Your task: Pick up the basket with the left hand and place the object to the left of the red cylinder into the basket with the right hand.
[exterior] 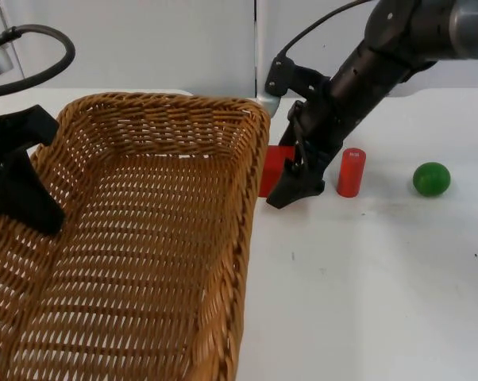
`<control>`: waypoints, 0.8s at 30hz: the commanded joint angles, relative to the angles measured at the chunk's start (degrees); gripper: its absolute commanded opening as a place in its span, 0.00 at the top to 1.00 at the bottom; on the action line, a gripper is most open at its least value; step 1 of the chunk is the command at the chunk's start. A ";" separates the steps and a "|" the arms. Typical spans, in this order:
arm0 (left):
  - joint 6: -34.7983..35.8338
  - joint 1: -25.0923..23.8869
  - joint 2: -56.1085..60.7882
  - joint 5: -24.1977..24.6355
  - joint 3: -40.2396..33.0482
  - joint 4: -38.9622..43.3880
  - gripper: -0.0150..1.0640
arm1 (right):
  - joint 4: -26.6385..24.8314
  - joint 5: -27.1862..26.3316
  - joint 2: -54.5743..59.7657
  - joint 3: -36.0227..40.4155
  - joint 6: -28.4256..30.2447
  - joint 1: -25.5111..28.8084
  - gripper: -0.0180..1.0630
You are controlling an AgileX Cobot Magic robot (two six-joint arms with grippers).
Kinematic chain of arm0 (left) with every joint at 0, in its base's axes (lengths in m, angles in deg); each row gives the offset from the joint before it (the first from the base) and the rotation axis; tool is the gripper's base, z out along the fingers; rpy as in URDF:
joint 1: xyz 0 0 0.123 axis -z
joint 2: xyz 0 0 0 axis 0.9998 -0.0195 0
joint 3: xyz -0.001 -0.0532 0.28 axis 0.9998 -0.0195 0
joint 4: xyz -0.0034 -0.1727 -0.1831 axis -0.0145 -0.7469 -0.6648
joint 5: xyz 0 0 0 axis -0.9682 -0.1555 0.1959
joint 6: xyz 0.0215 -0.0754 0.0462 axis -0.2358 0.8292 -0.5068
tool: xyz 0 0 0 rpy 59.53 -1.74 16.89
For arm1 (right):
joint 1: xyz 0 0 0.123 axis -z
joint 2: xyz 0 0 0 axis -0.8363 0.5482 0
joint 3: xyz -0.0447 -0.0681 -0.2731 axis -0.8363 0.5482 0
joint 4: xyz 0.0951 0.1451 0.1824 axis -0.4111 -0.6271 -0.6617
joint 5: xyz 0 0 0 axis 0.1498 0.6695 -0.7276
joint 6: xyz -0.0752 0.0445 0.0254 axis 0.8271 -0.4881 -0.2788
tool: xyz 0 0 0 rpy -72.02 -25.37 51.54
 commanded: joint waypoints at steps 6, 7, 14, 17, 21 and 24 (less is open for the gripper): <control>0.02 -0.08 0.65 0.73 0.51 -2.03 0.99 | 0.52 0.01 0.00 -0.41 -0.27 -0.17 0.21; 0.02 -0.08 0.65 0.73 0.51 -2.03 0.99 | 0.52 -0.12 0.00 -0.41 -0.27 -0.17 0.25; 0.02 -0.08 0.65 0.73 0.51 -1.92 0.99 | 3.36 -2.40 -0.41 -0.41 -0.87 -0.17 0.67; 0.02 -0.08 0.65 0.73 0.51 -1.92 0.99 | 3.49 -2.23 -2.03 -0.41 -0.87 -0.17 0.95; 0.02 -0.08 0.65 0.73 0.51 -1.52 0.99 | 3.49 -1.99 -4.52 -0.41 -1.34 -0.17 0.98; 0.02 -0.08 0.65 0.97 0.51 -1.55 0.99 | 3.49 -0.35 -7.67 -0.41 -1.74 -0.17 0.98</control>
